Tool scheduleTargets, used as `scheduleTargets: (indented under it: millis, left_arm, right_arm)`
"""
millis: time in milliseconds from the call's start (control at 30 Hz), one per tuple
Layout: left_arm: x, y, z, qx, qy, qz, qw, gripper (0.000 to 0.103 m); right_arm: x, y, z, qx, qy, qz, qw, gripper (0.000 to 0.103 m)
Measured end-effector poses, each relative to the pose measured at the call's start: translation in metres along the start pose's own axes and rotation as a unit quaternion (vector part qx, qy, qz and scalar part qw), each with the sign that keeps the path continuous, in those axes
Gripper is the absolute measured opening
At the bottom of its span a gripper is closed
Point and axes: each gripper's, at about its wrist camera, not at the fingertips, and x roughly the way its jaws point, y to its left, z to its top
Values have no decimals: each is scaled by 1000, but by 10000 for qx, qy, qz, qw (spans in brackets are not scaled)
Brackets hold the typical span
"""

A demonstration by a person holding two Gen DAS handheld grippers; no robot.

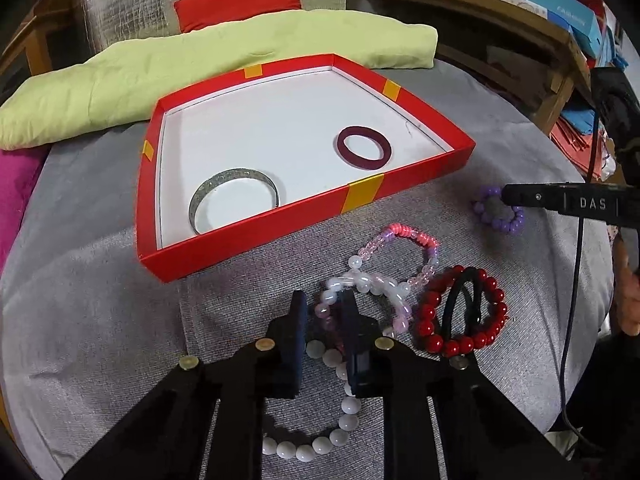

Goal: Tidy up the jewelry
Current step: 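Grasp the purple bead bracelet with the right tool while the left tool grasps the pink-clear bead bracelet, then carry both bead bracelets over the red box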

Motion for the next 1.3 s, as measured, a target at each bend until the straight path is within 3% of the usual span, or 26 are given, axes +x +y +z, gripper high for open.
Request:
scheduleTargets:
  millis: [300,367,467,933,1300]
  left_arm:
    - [3,-3,-2,91,-27,32,10000,14]
    - [3,-4,-2,112,-54,34,9999,14]
    - [1,-3,-3,115,-133,49,9998,11]
    - [-47,15,-2,-139,-876,73,9960,8]
    - [-65,26,3,-309,-1369,190,9899,8]
  right_arm:
    - [4,20,-7,-677,22,-274,9973,20]
    - [3,22,-7,-714,-1,-226,9972,11]
    - [0,22,-6,-614,-83,-132,9980,10]
    - [-34,17,6,-48,-654,962,9932,10]
    - [-59,23,9,77,-1193,1502,9814,10]
